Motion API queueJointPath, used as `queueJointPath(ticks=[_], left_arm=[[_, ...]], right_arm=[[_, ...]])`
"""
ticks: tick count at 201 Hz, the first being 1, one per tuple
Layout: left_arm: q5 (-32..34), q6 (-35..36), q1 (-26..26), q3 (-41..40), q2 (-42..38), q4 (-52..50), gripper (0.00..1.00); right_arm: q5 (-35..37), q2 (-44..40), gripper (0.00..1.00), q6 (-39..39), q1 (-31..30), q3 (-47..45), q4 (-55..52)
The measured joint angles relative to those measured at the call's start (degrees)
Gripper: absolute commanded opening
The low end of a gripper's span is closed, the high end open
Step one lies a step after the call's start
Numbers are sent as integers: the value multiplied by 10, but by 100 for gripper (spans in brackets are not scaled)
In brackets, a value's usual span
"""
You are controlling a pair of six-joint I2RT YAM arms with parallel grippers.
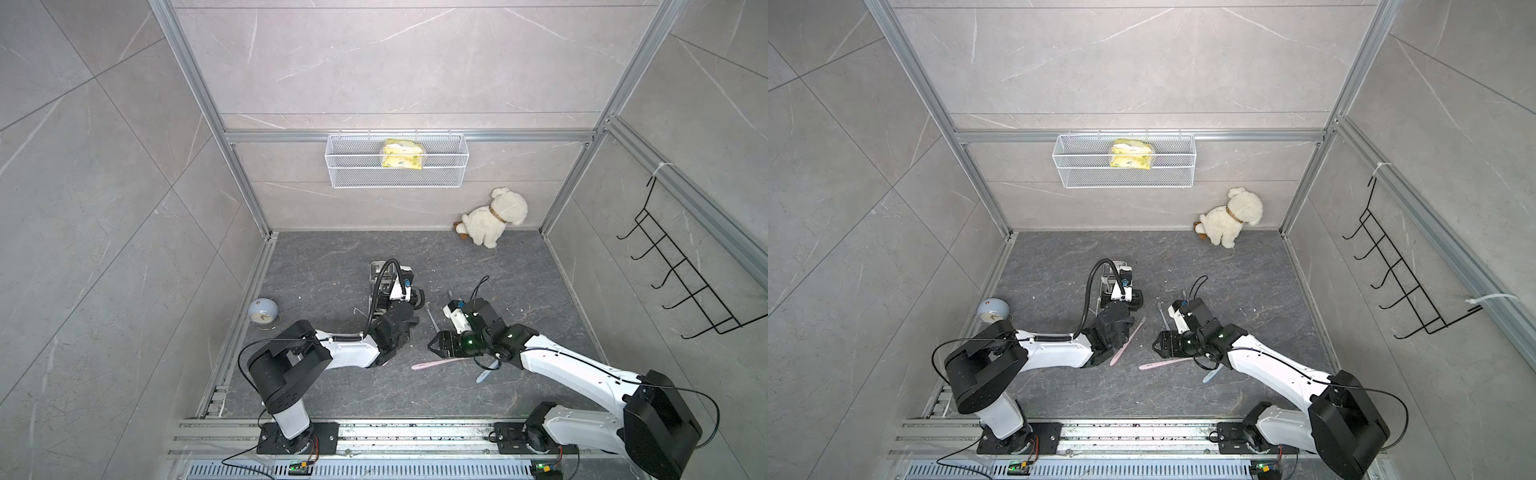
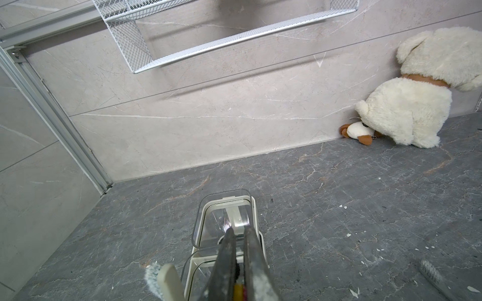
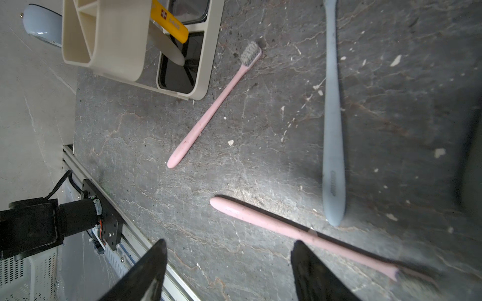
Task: Place the toothbrush into the toothbrush holder
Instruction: Place the toothbrush in the toothbrush holder.
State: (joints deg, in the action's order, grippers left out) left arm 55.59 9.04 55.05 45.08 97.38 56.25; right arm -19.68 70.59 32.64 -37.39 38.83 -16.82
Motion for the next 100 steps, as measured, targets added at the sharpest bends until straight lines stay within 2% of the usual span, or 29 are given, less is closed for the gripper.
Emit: queueJointPath(ticks=[100], left_arm=[[31,14,12,-12,32,41,4]], right_arm=[[0,5,76,4,0,-16,19]])
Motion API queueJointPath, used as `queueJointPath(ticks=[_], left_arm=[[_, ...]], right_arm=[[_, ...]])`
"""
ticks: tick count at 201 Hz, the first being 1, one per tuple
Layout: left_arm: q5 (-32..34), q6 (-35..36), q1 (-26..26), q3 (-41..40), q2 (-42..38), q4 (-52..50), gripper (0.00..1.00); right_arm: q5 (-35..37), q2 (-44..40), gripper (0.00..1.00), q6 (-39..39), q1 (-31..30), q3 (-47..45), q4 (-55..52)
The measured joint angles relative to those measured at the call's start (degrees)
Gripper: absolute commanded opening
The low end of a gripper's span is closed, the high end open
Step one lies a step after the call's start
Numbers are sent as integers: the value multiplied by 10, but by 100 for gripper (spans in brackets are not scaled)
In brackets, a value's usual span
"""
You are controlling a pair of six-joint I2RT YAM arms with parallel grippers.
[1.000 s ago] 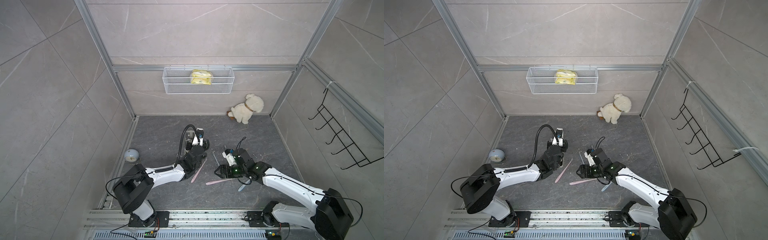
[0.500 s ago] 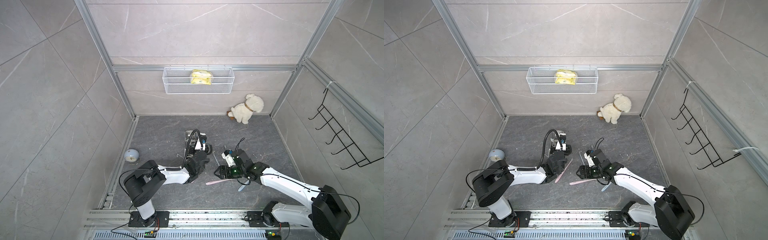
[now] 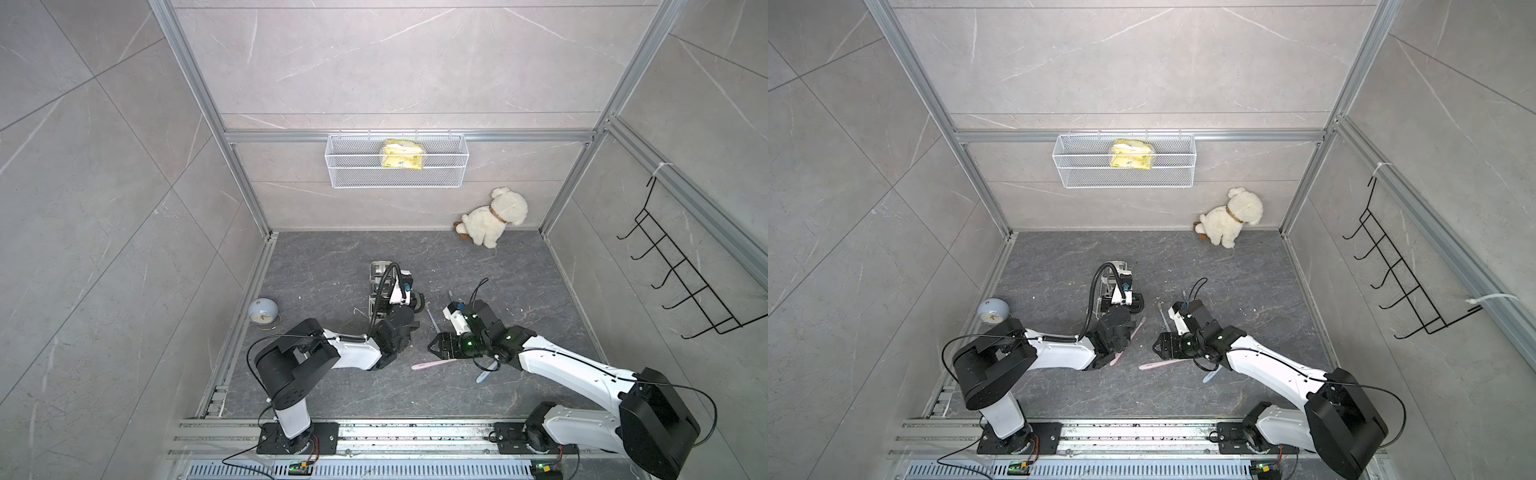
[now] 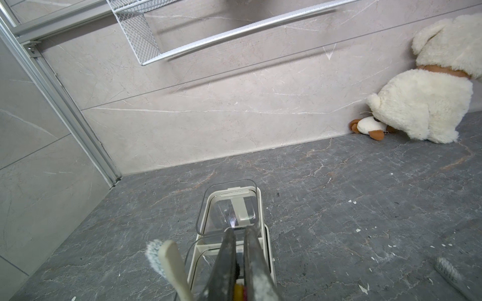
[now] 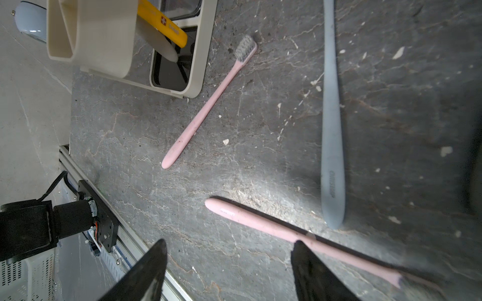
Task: Place the toothbrush into the toothbrush holder
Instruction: Place the toothbrush in the toothbrush holder.
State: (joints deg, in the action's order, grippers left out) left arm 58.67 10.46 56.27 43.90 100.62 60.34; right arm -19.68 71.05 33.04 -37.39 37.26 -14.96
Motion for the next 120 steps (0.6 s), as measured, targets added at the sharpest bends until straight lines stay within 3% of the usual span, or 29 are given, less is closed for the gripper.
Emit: queueJointPath(ticks=[120], left_arm=[[44,38,16,-1,28,57,36]], right_arm=[[0,0,76,0,0,-2,7]])
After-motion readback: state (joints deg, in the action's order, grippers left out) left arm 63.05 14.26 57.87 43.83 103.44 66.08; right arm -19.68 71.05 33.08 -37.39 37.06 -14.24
